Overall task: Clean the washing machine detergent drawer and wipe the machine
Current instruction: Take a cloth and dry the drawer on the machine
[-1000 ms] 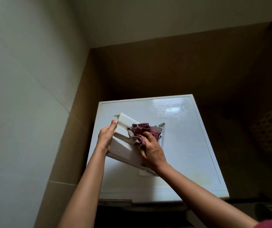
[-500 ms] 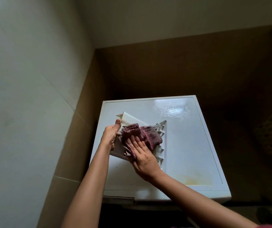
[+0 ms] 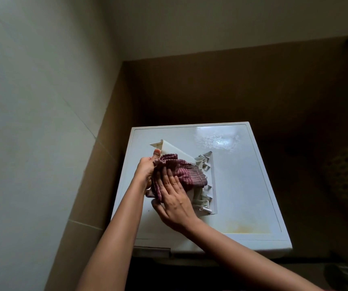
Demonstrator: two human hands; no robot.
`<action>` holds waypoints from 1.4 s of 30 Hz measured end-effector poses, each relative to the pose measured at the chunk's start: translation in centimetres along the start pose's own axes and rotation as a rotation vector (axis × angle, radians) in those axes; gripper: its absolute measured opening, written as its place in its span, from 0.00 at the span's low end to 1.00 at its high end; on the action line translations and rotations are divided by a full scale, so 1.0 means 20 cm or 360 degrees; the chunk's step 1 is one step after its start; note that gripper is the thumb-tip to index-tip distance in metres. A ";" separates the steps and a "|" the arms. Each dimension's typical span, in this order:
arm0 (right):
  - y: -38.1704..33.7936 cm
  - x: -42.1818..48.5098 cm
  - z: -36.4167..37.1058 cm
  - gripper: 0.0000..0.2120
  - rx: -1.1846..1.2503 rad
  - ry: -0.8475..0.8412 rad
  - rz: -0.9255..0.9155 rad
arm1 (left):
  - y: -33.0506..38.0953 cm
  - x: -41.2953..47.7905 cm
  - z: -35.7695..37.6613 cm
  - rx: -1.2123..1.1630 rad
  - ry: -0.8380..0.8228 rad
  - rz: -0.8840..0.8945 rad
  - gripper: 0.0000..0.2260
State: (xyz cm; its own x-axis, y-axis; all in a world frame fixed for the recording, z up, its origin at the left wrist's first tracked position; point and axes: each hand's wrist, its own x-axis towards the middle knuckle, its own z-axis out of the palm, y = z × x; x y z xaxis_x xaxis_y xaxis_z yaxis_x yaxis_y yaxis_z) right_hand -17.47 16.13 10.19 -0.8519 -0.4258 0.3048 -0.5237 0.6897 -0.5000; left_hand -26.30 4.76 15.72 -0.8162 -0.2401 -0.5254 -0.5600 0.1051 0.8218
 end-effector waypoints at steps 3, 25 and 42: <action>0.14 -0.10 -0.01 0.34 -0.0245 -0.0118 -0.0222 | -0.01 0.00 -0.01 -0.0036 -0.0011 -0.0047 0.30; 0.27 -0.25 0.05 0.28 -0.0393 -0.0244 -0.0105 | -0.02 0.04 -0.02 -0.0106 -0.0044 -0.0088 0.28; 0.10 -0.02 -0.03 0.33 -0.0077 -0.0239 0.0073 | -0.13 0.10 -0.04 -0.0025 0.0038 -0.0001 0.43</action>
State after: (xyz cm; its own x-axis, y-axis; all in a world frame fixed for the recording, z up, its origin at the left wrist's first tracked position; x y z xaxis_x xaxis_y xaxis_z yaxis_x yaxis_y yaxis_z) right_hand -18.07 18.08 9.64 -0.8670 -0.4731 0.1562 -0.4865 0.7364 -0.4700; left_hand -26.36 3.22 12.82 -0.8122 -0.2632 -0.5206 -0.5579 0.0898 0.8250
